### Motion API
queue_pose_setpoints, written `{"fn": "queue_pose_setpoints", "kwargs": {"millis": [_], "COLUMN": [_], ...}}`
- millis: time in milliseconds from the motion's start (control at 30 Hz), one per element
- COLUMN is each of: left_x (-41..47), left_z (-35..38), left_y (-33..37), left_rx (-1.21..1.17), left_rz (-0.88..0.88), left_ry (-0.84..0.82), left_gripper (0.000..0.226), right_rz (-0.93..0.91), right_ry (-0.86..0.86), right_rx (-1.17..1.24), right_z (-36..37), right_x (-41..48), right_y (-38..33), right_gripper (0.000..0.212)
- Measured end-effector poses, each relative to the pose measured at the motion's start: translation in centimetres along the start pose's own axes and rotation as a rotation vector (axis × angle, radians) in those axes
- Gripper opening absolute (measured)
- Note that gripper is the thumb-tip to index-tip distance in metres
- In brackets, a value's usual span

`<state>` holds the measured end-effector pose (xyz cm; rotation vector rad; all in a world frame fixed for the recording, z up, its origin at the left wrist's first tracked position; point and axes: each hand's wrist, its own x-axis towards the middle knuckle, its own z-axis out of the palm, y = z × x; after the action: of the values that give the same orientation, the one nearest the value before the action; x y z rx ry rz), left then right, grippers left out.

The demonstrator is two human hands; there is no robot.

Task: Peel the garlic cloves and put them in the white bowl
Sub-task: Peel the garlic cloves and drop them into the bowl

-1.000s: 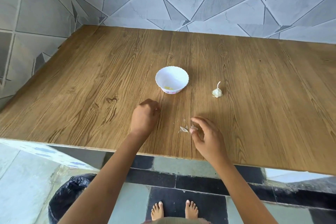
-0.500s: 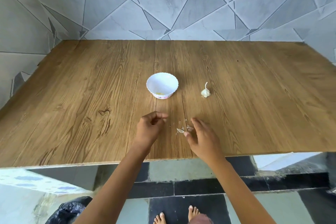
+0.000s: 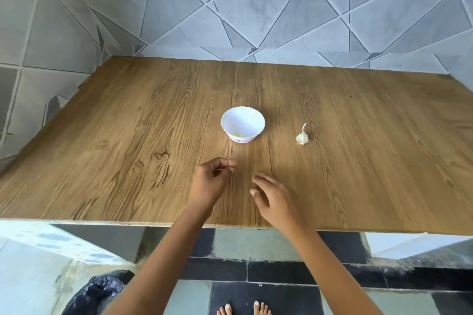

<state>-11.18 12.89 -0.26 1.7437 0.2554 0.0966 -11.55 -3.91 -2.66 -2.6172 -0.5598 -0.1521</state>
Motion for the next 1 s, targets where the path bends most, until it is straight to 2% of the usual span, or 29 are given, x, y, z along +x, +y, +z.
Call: {"fn": "queue_pose_setpoints", "kwargs": {"millis": [67,167,233,400,533,633,767,867,1000], "left_x": [0.1,0.1,0.0,-0.1,0.0,0.1,0.1,0.0,-0.3], "left_z": [-0.1,0.1,0.5,1.9,3.0,3.6,3.8,3.7,3.3], "left_y": [0.2,0.5,0.6,0.4,0.6,1.1,1.1,1.0,0.8], "left_rx": [-0.015,-0.025,-0.023,-0.023,-0.037,-0.044,-0.048,-0.042,-0.022], "left_rz": [0.002,0.003,-0.002,-0.012,-0.019,-0.020,-0.013,-0.020,-0.021], "left_ry": [0.011,0.019,0.020,0.006,-0.005,-0.027,-0.039,-0.027,-0.017], "left_gripper": [0.018,0.021,0.024,0.024,0.023,0.022,0.021,0.021,0.022], "right_rz": [-0.079,-0.213,-0.249,-0.279,-0.101,0.057,0.057,0.038,-0.006], "right_ry": [0.051,-0.033,-0.087,-0.101,-0.087,-0.071,0.015,0.058,0.027], "right_rx": [0.001,-0.069,-0.097,-0.083,0.035,0.015,-0.093,-0.065,-0.005], "right_z": [-0.2,-0.2,-0.3,-1.8,-2.6,-2.5,-1.3,-1.0,-1.2], "right_x": [0.1,0.7,0.9,-0.3,-1.7,-1.8,-1.6,-1.5,-1.1], "right_y": [0.7,1.2,1.4,3.1,4.2,4.3,3.1,2.3,1.8], "right_gripper": [0.034,0.037,0.037,0.039,0.054,0.061,0.036,0.017,0.017]}}
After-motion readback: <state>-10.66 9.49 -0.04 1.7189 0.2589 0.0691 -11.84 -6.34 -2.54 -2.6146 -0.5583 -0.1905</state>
